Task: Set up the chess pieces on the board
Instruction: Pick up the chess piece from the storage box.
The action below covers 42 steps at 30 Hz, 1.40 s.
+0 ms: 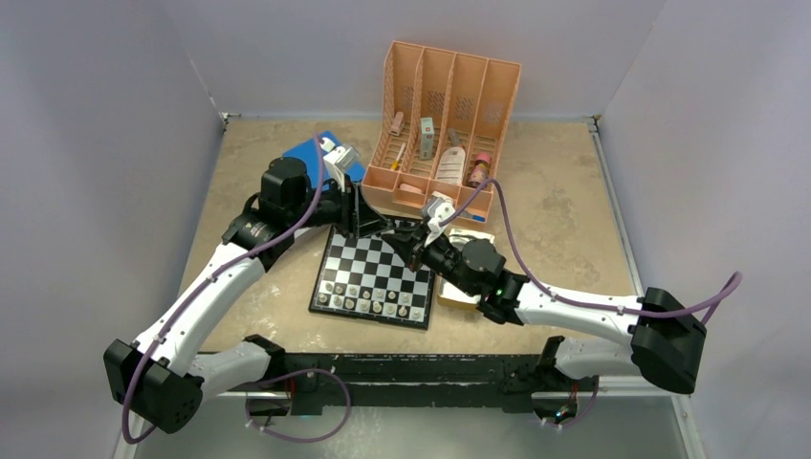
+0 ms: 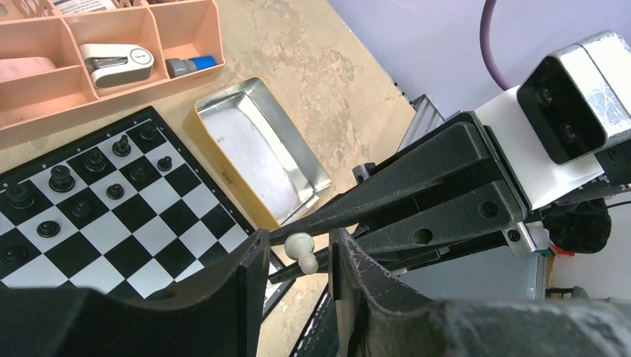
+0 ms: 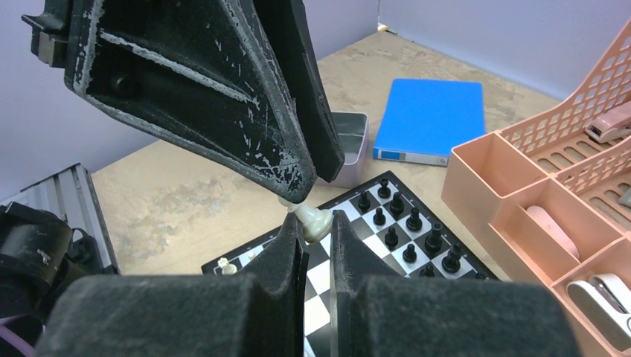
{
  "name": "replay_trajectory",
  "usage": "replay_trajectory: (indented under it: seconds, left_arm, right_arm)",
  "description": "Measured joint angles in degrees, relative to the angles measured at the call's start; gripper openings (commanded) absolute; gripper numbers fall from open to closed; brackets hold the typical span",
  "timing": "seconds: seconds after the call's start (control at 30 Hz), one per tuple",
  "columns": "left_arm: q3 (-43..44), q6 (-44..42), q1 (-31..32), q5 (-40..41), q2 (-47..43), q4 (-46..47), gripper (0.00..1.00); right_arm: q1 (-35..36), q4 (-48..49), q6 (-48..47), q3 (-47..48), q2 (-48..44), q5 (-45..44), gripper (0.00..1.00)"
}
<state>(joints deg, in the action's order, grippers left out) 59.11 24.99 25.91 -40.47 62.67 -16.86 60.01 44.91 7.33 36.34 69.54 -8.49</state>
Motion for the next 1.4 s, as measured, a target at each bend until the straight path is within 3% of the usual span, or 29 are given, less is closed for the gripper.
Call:
replay_trajectory:
  seconds: [0.73,0.93,1.0,1.1,1.27,1.3,1.33,1.4]
  left_arm:
    - [-1.88,1.09,0.00,-0.87,-0.44,0.42,0.24]
    - [-1.88,1.62,0.02,-1.07,-0.44,1.60,0.02]
    - [-1.88,1.70,0.04,-1.09,-0.44,1.79,0.00]
    - [-1.88,1.66,0.04,-1.09,-0.44,1.79,0.00]
    - [-1.88,1.42,0.04,-0.44,-0.44,1.42,0.00]
    - [-1.88,1.38,0.04,-0.02,-0.42,1.31,0.00]
    - [-1.88,1.25,0.04,0.63,-0.39,1.11,0.00]
    - [-1.88,0.76,0.22,2.32,-0.20,0.33,0.00]
  right_arm:
    - [0.00,0.00,2.78,0.07,0.00,-2.51,0.00]
    - [-0.02,-0.02,2.78,0.07,0.00,-2.45,0.00]
    - [-0.02,-0.02,2.80,0.09,0.00,-2.51,0.00]
    - [-0.02,-0.02,2.80,0.09,0.00,-2.54,0.16]
    - [-0.02,-0.68,3.39,0.09,-0.33,-2.58,0.60]
    - [-0.02,-1.33,3.61,0.09,-0.66,-2.69,0.72]
    - [-0.02,-1.97,3.89,0.09,-1.07,-2.84,0.94]
    - [-0.02,-4.31,4.63,0.09,-2.86,-3.54,0.99]
